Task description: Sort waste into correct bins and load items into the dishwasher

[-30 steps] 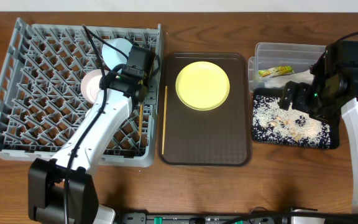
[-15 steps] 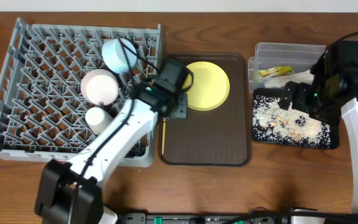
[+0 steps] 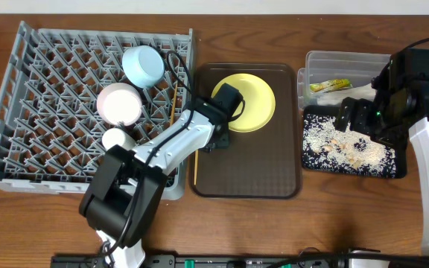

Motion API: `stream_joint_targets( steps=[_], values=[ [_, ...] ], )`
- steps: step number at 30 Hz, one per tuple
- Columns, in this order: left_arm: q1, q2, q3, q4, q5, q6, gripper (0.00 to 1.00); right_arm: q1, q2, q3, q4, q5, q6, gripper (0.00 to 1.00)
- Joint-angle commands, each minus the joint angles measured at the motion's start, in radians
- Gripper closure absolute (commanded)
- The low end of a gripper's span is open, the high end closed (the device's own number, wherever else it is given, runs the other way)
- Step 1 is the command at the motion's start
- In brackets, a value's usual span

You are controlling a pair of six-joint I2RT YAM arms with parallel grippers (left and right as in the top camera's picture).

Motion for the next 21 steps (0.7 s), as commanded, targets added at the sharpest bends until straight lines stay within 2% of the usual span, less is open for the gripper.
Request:
stream_joint_targets(
  steps=[1, 8, 15, 18, 21],
  values=[
    [0.002, 0.029, -0.009, 0.001, -0.042, -0.02, 0.45, -0.006, -0.001, 0.003, -0.003, 0.005, -0.013, 0.01],
    [0.0, 0.078, -0.009, 0.0, -0.03, -0.059, 0.45, -0.006, -0.001, 0.003, -0.003, 0.005, -0.013, 0.01],
    [-0.001, 0.123, -0.009, 0.002, 0.072, -0.072, 0.45, -0.006, -0.001, 0.003, -0.003, 0.005, -0.013, 0.01],
    [-0.001, 0.123, -0.009, 0.004, 0.076, -0.072, 0.53, -0.006, -0.001, 0.003, -0.003, 0.005, -0.013, 0.01],
    [-0.001, 0.123, -0.009, 0.004, 0.076, -0.072, 0.73, -0.006, -0.001, 0.003, -0.003, 0.005, -0.013, 0.01]
  ],
)
